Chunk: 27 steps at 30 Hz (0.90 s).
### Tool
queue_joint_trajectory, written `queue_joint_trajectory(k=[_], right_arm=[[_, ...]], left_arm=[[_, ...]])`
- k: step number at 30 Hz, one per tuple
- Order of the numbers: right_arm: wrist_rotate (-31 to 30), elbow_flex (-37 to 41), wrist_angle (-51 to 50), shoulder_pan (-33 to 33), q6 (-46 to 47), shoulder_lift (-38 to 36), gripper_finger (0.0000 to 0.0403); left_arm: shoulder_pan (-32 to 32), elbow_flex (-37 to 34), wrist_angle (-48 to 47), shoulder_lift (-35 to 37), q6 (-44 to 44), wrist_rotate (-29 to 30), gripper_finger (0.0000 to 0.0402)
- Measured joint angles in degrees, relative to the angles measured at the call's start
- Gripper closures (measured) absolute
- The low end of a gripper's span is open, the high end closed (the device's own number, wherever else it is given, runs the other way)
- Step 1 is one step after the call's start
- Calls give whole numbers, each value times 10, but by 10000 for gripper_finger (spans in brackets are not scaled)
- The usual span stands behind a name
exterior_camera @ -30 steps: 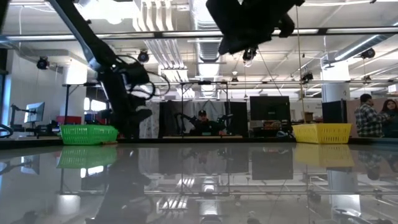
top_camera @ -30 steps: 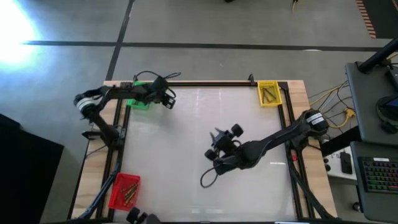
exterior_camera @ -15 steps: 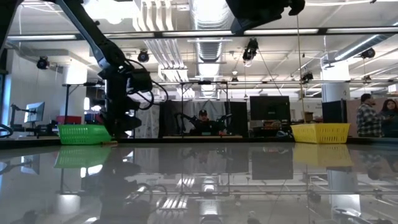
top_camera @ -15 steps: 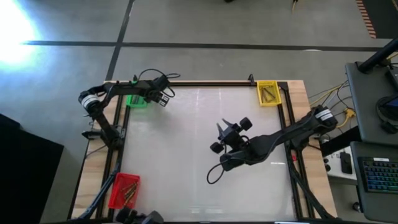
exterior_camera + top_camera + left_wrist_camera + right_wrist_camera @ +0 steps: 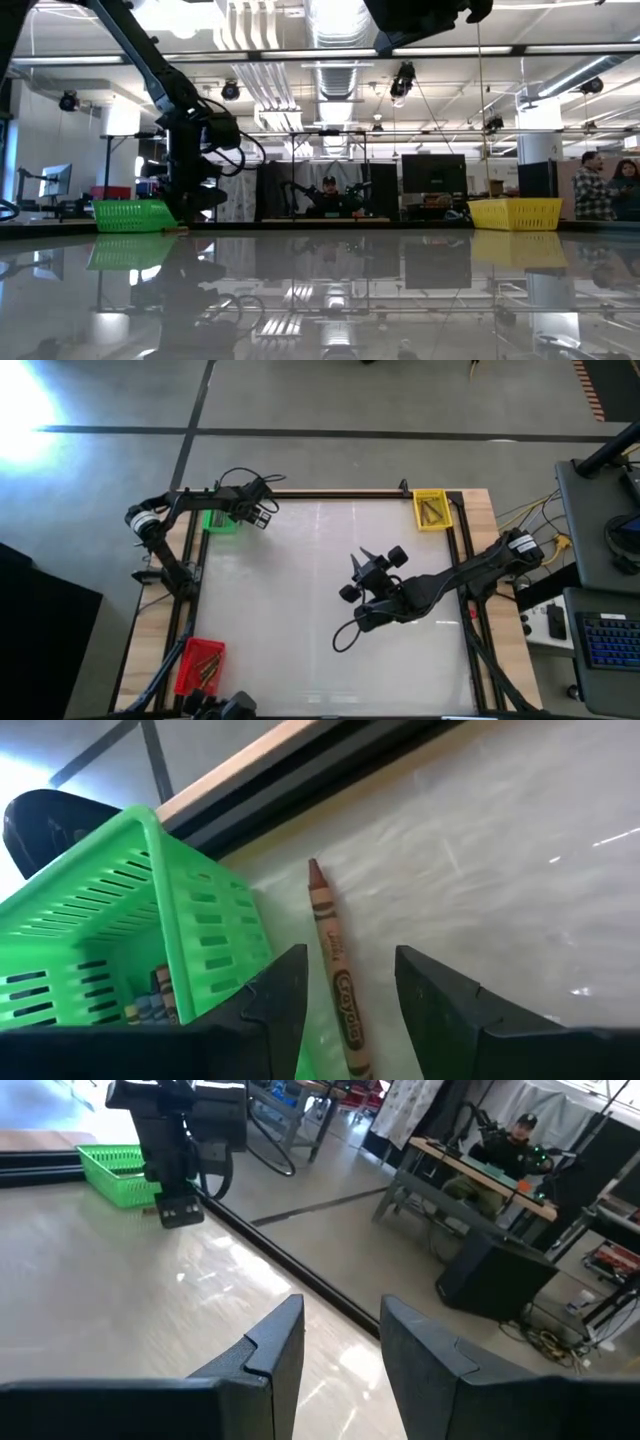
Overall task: Sort crayons
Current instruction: Put the brown crayon into the yellow basket
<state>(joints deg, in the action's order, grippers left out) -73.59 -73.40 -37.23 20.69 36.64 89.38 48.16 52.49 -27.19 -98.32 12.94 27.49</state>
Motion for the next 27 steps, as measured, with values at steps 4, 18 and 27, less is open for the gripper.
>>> queue_joint_trajectory(k=[4,18,27], right_arm=[[2,2,0,0,2,0,280],[7,16,0,2,18,0,280],[7,16,0,2,19,0,280]], left_arm=[[4,0,1,0,-9,-4,265],[0,0,-3,0,-21,-15,301],[-1,3,-9,-1,-32,-67,313]])
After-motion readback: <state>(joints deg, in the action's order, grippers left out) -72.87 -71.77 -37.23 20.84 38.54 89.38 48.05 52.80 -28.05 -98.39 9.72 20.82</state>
